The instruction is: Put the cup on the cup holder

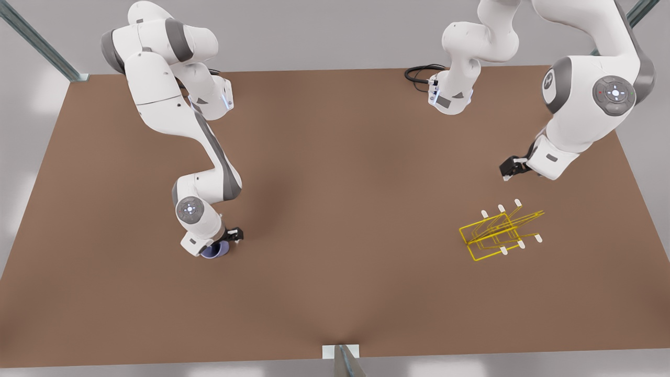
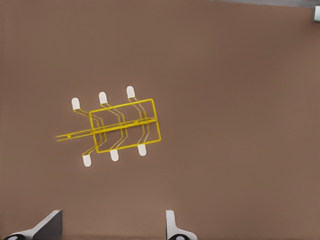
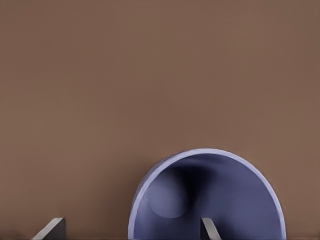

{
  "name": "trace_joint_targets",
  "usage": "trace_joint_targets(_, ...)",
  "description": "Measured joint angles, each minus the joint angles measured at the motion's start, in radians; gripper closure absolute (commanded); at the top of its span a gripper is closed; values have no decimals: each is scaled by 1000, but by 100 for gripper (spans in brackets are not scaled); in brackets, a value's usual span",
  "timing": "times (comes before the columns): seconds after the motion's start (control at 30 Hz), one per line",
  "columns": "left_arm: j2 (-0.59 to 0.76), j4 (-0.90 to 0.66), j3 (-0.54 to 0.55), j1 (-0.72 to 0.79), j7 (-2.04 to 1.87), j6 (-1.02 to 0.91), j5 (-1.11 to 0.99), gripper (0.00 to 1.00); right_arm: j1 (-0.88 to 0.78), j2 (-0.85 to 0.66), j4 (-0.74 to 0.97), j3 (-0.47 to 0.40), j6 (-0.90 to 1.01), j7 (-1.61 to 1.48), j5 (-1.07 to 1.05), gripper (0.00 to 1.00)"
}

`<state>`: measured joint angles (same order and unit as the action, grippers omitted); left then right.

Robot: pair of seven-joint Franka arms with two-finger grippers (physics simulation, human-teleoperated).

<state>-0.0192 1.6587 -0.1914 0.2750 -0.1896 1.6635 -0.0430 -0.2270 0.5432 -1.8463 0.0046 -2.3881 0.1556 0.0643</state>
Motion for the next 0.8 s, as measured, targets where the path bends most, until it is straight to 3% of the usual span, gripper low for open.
trace_joint_targets(0.03,0,0,0,-6,0,0,0,0,0,1,0,0,0,1,0,0)
trace_joint_targets(0.1,0,0,0,-15,0,0,0,0,0,2,1,0,1,2,-2,42)
trace_joint_targets(0.17,0,0,0,-22,-1,1,0,0,-1,3,2,0,2,-1,-7,45)
trace_joint_targets(0.23,0,0,0,-27,-1,1,-1,0,-2,3,3,0,3,-5,-11,65)
trace_joint_targets(0.33,0,0,0,-28,-1,1,-1,0,-3,4,4,0,5,-9,-13,79)
trace_joint_targets(0.7,-9,0,-6,13,-2,8,-1,0,-1,-10,47,14,29,-14,-23,79)
trace_joint_targets(0.8,-11,0,-7,31,-4,9,-1,0,6,-21,157,35,124,-32,-169,79)
